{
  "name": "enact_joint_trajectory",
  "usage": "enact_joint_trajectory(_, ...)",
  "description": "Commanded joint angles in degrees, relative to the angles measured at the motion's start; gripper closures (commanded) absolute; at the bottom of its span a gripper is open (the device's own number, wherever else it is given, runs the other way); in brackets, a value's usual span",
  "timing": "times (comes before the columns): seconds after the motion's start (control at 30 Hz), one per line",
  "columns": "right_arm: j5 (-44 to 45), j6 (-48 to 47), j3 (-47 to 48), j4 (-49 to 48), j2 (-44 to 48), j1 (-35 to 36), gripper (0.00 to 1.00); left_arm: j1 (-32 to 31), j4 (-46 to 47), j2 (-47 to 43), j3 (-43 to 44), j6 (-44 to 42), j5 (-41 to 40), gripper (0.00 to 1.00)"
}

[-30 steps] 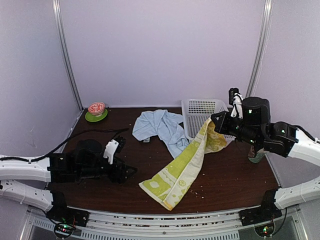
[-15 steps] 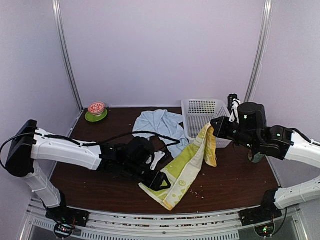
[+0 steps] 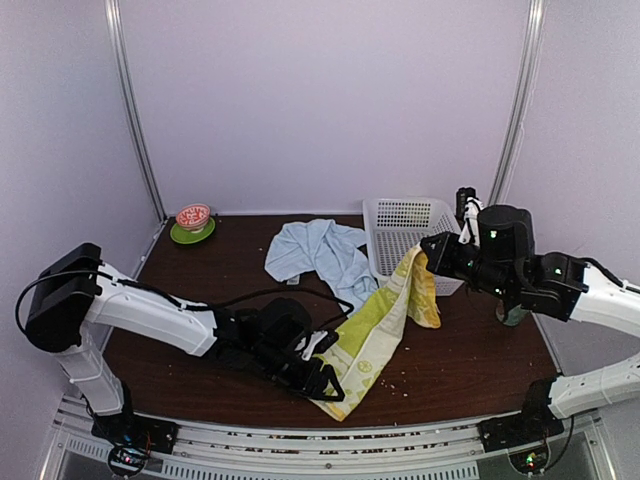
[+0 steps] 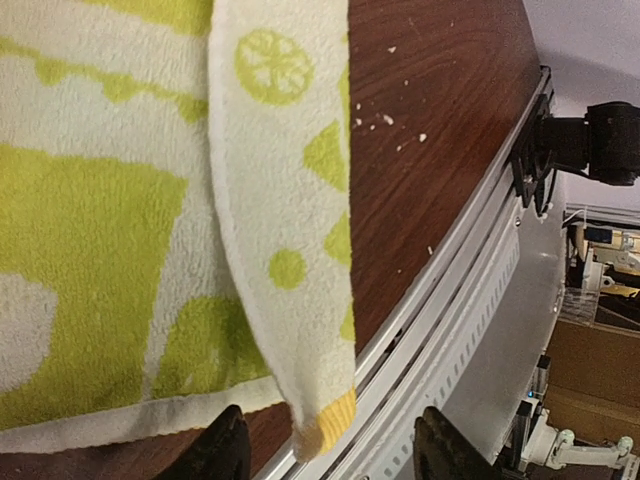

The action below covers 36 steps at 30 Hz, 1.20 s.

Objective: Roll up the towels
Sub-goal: Pick up the towel from the center of the board.

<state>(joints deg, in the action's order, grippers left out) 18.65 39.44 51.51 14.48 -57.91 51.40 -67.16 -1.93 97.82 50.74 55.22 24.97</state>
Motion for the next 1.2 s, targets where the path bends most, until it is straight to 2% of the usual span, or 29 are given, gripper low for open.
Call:
enact_joint_trajectory(0.0,-1.0,1.1,-1.2,-2.1,1.3,-0.2,1.00,-0.3,4.1,1.0,-1.1,2.9,2.6,0.43)
enact_joint_trajectory(0.17,-1.8,1.6,-1.7,-2.4,1.8,-0.2,1.00,-0.2,3.7,2.0,-0.7,2.9,2.6,0.48)
enact_joint_trajectory(0.37,-1.9,2.2,-2.6,-2.4,2.9,-0.2,1.00,-0.3,3.1,2.1,0.0,2.6,2.3,0.74)
enact_joint_trajectory(0.5,-2.1,2.4,-2.9,-2.2,3.7,-0.2,1.00,-0.3,3.3,2.4,0.1,2.6,2.6,0.81)
enact_joint_trajectory(0.77,-2.0,2.5,-3.4,-1.5,5.1,-0.2,1.00,-0.3,4.7,3.9,0.0,3.2,3.7,0.82)
enact_joint_trajectory(0.8,-1.8,2.5,-3.6,-1.4,5.2,-0.2,1.00,-0.3,4.9,3.9,-0.1,3.1,3.8,0.84)
enact_joint_trajectory(0.9,-1.9,2.5,-3.8,-1.3,5.1,-0.2,1.00,-0.3,4.2,4.1,0.3,2.7,3.6,1.00)
enact_joint_trajectory(1.03,-3.2,2.3,-4.0,-1.6,5.2,-0.2,1.00,-0.2,-0.9,1.0,1.5,1.2,-0.6,1.00)
enact_joint_trajectory(1.17,-4.1,0.1,-2.5,0.6,5.9,-0.2,1.00,0.7,-12.0,-7.7,3.4,-3.0,-11.6,1.00)
